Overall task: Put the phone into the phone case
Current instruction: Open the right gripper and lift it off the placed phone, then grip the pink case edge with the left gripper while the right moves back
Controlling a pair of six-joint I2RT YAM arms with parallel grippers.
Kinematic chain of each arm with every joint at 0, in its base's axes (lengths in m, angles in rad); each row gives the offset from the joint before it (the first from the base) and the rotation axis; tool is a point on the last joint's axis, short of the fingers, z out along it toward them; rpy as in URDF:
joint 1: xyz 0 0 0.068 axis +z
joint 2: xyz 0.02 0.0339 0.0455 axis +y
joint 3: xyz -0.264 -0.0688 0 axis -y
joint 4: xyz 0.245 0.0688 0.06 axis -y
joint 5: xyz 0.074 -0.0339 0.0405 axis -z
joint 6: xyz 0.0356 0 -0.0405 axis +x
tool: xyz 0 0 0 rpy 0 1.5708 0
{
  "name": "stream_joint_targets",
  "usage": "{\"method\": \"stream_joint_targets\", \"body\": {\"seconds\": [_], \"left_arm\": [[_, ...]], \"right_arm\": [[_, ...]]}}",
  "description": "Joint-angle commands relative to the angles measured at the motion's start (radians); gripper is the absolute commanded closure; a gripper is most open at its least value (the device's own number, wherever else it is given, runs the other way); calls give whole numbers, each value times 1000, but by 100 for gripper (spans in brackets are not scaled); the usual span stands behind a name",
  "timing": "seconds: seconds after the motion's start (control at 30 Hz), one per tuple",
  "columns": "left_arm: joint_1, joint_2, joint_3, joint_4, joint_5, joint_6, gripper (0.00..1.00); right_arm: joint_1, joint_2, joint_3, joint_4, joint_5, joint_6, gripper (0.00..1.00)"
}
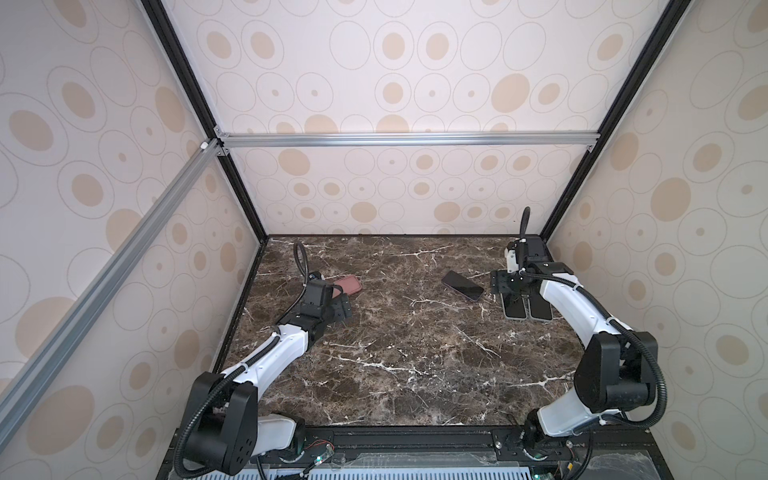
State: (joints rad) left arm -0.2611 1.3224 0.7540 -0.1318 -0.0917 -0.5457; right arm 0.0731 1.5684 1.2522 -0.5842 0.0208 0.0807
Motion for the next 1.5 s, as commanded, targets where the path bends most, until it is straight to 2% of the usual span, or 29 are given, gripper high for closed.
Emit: {"method": "stream_joint_targets", "body": {"seconds": [0.0, 0.17, 0.4, 0.53, 0.83, 1.07, 1.23, 1.47], "left_arm": [[36, 34, 47, -19, -59, 33, 7], [93, 107, 77, 17, -50, 38, 10], [161, 237, 124, 70, 26, 17, 23], [172, 295, 152, 87, 34, 17, 27], [192, 406, 218, 74, 27, 24, 36], [201, 469, 262, 59, 11, 33, 50], [201, 490, 270, 54, 17, 35, 51], [202, 516, 281, 41, 4, 50, 62]], "right_arm": [[38, -33, -25, 12, -100, 28, 15], [90, -70, -83, 72, -217, 53, 15], [186, -111, -146, 118, -278, 73, 15], [232, -127, -199, 186, -335, 90, 15], [301, -127, -237, 206, -345, 82, 16], [307, -128, -258, 228, -362, 94, 17], [311, -132, -258, 215, -366, 83, 19], [313, -139, -269, 216, -366, 88, 19]]}}
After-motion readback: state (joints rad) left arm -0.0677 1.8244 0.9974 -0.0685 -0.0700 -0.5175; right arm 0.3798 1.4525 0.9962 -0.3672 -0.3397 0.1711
